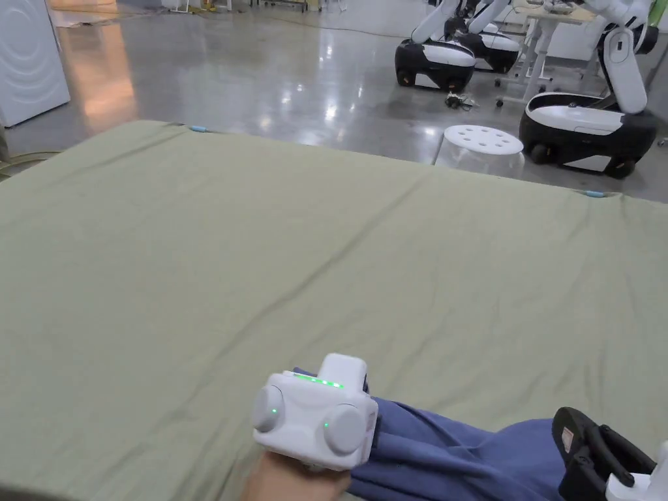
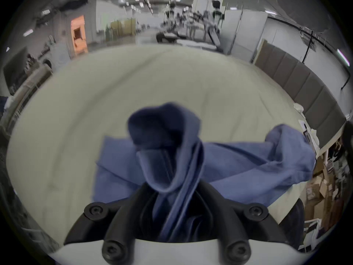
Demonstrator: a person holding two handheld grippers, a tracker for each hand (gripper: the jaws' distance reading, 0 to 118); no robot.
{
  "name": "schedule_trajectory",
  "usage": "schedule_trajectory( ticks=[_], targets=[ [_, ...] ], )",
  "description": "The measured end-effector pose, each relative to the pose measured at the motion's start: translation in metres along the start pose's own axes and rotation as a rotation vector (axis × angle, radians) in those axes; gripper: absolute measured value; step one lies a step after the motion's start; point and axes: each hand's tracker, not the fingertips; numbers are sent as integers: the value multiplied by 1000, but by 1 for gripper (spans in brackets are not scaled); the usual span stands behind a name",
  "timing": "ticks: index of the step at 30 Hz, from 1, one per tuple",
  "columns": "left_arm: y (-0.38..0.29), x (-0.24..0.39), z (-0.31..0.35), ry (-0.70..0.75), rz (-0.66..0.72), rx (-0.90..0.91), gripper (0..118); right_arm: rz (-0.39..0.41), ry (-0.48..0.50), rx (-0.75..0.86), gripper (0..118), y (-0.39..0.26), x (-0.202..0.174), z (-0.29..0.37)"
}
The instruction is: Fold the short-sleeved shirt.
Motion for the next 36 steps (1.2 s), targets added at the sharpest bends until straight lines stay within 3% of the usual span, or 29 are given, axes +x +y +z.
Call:
schedule_trajectory(
  ticks=[1, 2, 3, 4, 5, 7, 9, 11, 12, 14, 15, 16, 17, 21, 23, 26, 31, 34, 35, 36],
  targets=[
    [-3, 2, -2, 39, -40, 2, 14, -3, -1, -4, 4, -1, 2, 1],
    [-3, 1, 4, 46, -66, 38, 26, -4, -3, -5, 4, -2, 3, 2],
    [1, -4, 17, -13, -47, 62, 54, -7, -5, -5, 4, -2, 4, 4],
    [7, -12, 31, -136, -13, 88, 93, -11, -3, -1, 4, -2, 6, 6],
    [10, -23, 40, -257, 27, 108, 118, -16, -1, 2, 4, -2, 7, 7],
    [21, -46, 69, -413, 124, 170, 114, -25, 6, 0, 4, 0, 8, 7],
    [23, -69, 91, -481, 173, 293, 115, -24, 7, 6, 4, 0, 8, 8],
    [20, -88, 96, -417, 243, 351, 110, -28, 9, 11, 4, 0, 7, 10],
    [20, -93, 93, -390, 278, 338, 98, -34, 11, 10, 5, 0, 7, 10],
    [13, -99, 76, -360, 283, 259, 44, -43, 14, 3, 5, -2, 7, 8],
    [8, -92, 64, -331, 264, 227, 32, -44, 14, 0, 5, -3, 7, 7],
    [4, -83, 51, -270, 242, 182, 32, -44, 12, -4, 5, -4, 6, 6],
    [-1, -77, 42, -216, 236, 169, 14, -44, 12, -8, 5, -4, 6, 5],
    [-19, -43, 18, -424, 282, 149, 14, -50, 10, -12, 5, -5, 8, 6],
    [-25, -22, 12, -423, 207, 193, 14, -45, 2, -18, 5, -5, 9, 6],
    [-26, -16, 3, -405, 228, 144, 14, -38, -5, -21, 5, -4, 12, 6],
    [-18, -31, 55, -322, 87, 257, 14, -27, -7, -13, 5, 0, 12, 8],
    [-15, -57, 71, -345, 140, 303, 15, -37, 1, -22, 5, -3, 8, 2],
    [-14, -68, 77, -394, 139, 318, 35, -42, 4, -25, 5, -3, 6, 2],
    [-13, -84, 81, -447, 135, 305, 73, -49, 11, -24, 5, -4, 4, 2]
  ],
)
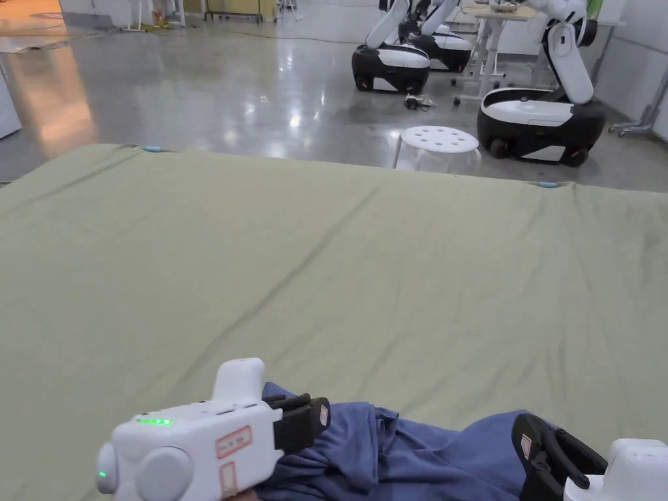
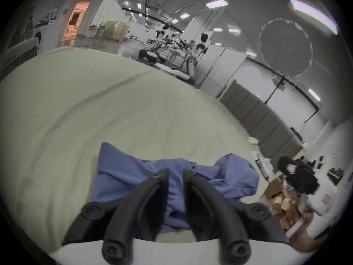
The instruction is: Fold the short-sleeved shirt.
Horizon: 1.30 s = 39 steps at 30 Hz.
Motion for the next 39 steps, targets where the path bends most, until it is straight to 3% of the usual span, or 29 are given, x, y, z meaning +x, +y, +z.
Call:
schedule_trajectory(
  ticks=[1, 2, 7, 10, 12, 13, 16, 17, 18, 19, 20, 23, 26, 31, 35, 39],
  targets=[
    [5, -12, 8, -11, 20, -26, 106, -4, 8, 0, 5, -1, -2, 0],
    [6, -24, 12, -3, 41, -70, 118, -2, 11, -3, 5, -2, -3, 0],
    [6, -120, 22, -136, 362, -135, 118, 7, 19, -26, 5, -5, -10, -9],
    [-16, -163, 0, -339, 586, -202, 118, 13, 26, -38, 5, -4, -17, -12],
    [-17, -156, -9, -476, 611, -100, 118, 32, 29, -43, 5, -3, -22, -14],
    [-16, -150, -24, -529, 645, -164, 118, 36, 31, -44, 5, -2, -23, -16],
    [-19, -122, -58, -452, 552, -202, 115, 32, 30, -51, 5, 1, -27, -20],
    [-15, -118, -60, -418, 539, -198, 106, 29, 28, -52, 5, 1, -28, -20],
    [-13, -117, -62, -373, 571, -193, 84, 25, 26, -49, 5, 2, -28, -18],
    [-15, -120, -64, -310, 617, -205, 42, 21, 27, -47, 5, 3, -28, -18],
    [-19, -115, -62, -237, 630, -216, 16, 19, 27, -47, 5, 3, -28, -17],
    [-20, -116, -44, -240, 628, -160, 15, 31, 18, -52, 5, 3, -26, -16],
    [0, -119, -7, -75, 533, -76, 15, 24, 16, -50, 5, 3, -21, -12],
    [40, -94, 36, 361, 232, -52, 15, 35, 13, -48, 5, 0, -16, -7],
    [36, 7, 9, 460, -118, -81, 15, 30, 18, -48, 5, -3, -13, -4],
    [-9, 109, -72, 456, -389, -174, 15, 26, 14, -46, 5, -7, -10, 1]
  ],
)
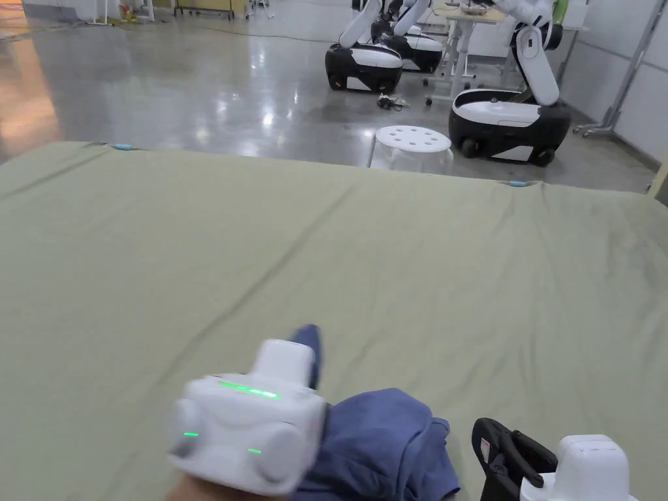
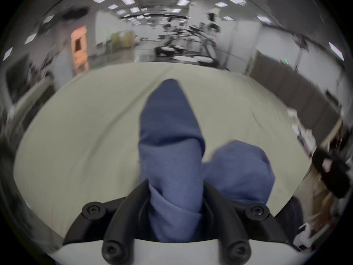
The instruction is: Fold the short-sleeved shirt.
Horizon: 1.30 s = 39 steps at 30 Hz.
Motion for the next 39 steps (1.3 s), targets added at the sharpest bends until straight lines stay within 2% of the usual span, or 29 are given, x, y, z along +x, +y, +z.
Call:
schedule_trajectory(
  ticks=[3, 4, 6, 7, 9, 11, 12, 15, 17, 18, 19, 20, 21, 24, 26, 27, 30, 33, 35, 38, 39],
  targets=[
    [-21, 75, -40, 100, -280, -66, 15, -2, -14, -7, 5, -4, 5, 3],
    [-29, 83, -51, 137, -333, -79, 15, -11, -16, -12, 5, -6, 7, 4],
    [-38, 87, -59, 194, -358, -69, 17, -22, -20, -16, 5, -7, 12, 6],
    [-37, 83, -55, 166, -340, -63, 22, -23, -22, -19, 5, -7, 14, 7],
    [-25, 61, -32, 47, -250, -66, 63, -24, -19, -16, 6, -7, 17, 9],
    [-10, 37, 4, -170, -100, -23, 107, -23, -13, -17, 6, -7, 20, 9],
    [-3, 21, 27, -273, -6, 63, 111, -24, -11, -18, 6, -7, 21, 9],
    [5, -23, 53, -355, 190, 207, 111, -36, -15, -20, 6, -10, 25, 9],
    [0, -47, 40, -347, 324, 184, 109, -49, -20, -23, 6, -12, 27, 9],
    [-6, -56, 26, -287, 405, 126, 98, -55, -21, -28, 6, -12, 28, 9],
    [-17, -65, 12, -298, 474, 56, 71, -59, -23, -31, 6, -12, 29, 9],
    [-25, -68, 3, -324, 511, 47, 26, -60, -25, -32, 6, -12, 29, 9],
    [-34, -63, -10, -346, 543, 10, 19, -59, -26, -32, 6, -13, 29, 9],
    [-49, -43, -25, -636, 611, 34, 19, -46, -30, -46, 6, -12, 30, 7],
    [-49, -17, -41, -622, 641, -20, 19, -47, -30, -57, 6, -11, 32, 3],
    [-48, -6, -52, -602, 609, -11, 19, -51, -28, -63, 6, -10, 32, 1],
    [-45, 10, -71, -628, 637, -21, 18, -56, -5, -80, 6, -5, 28, -3],
    [-39, 2, -53, -620, 599, -9, 19, -58, 89, -119, 6, 1, 19, -19],
    [-41, -8, -32, -609, 528, 41, 19, -110, 175, -152, 6, 2, 15, -42],
    [-51, -39, 6, -543, 507, 138, 20, -302, 368, -264, 6, -14, 20, -92],
    [-57, -52, 15, -515, 505, 161, 26, -340, 395, -290, 6, -24, 24, -106]
  ],
)
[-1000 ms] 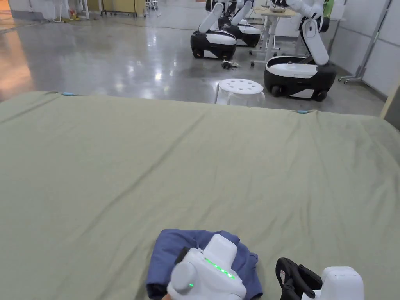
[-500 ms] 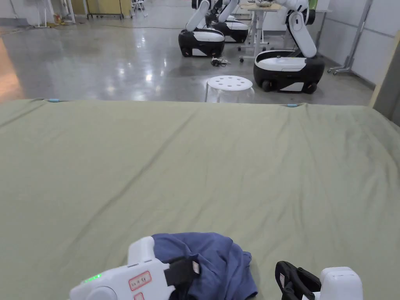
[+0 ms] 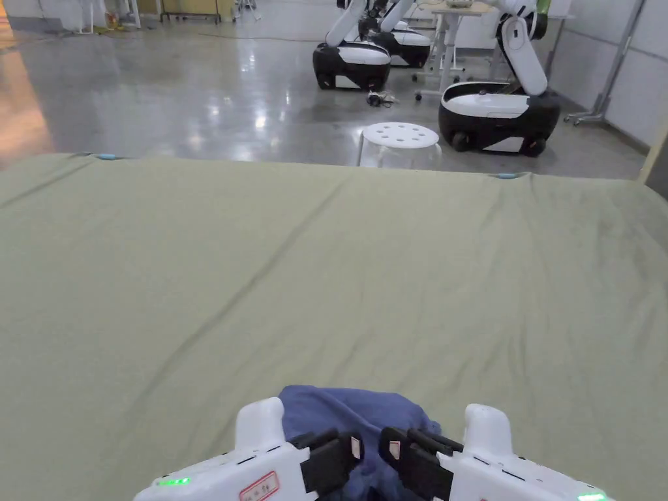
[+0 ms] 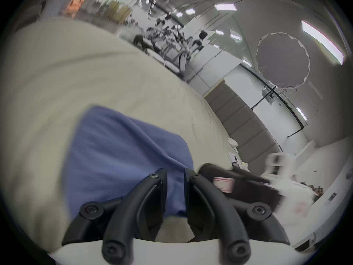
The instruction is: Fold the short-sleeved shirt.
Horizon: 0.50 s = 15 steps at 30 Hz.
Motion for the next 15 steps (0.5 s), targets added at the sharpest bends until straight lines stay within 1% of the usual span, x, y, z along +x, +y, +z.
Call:
schedule_trajectory(
  ticks=[1, 2, 3, 4, 5, 6, 7, 9, 10, 11, 12, 13, 14, 15],
  targets=[
    [4, -11, 14, 36, 2, 10, 46, 0, -19, -25, 6, -4, 9, -10],
    [7, -22, 23, 61, 6, 13, 87, 26, -87, -41, 6, -8, 14, -15],
    [9, -35, 32, 72, 8, 5, 105, 27, -118, -73, 5, -12, 23, -20],
    [11, -48, 37, 61, 20, 12, 111, 10, -123, -82, 5, -15, 31, -22],
    [13, -60, 38, 54, 52, 13, 112, -21, -96, -55, 5, -15, 38, -19],
    [19, -75, 36, 38, 108, -8, 112, -77, -57, -25, 5, -13, 44, -15],
    [21, -88, 27, 0, 176, -41, 112, -111, -50, -24, 5, -11, 48, -14],
    [22, -107, 4, -81, 296, -89, 112, -91, -55, -26, 5, -10, 47, -13],
    [21, -112, -12, -95, 346, -107, 112, -81, -53, -30, 5, -10, 45, -13],
    [18, -115, -25, -127, 381, -123, 112, -70, -53, -32, 5, -10, 45, -13],
    [15, -113, -38, -206, 398, -122, 112, -63, -52, -30, 5, -11, 43, -13],
    [14, -105, -50, -257, 386, -102, 111, -62, -49, -29, 5, -11, 43, -13],
    [14, -98, -61, -257, 367, -119, 102, -62, -44, -26, 5, -11, 43, -12],
    [16, -87, -73, -208, 347, -156, 75, -63, -40, -25, 5, -11, 43, -11]
  ],
)
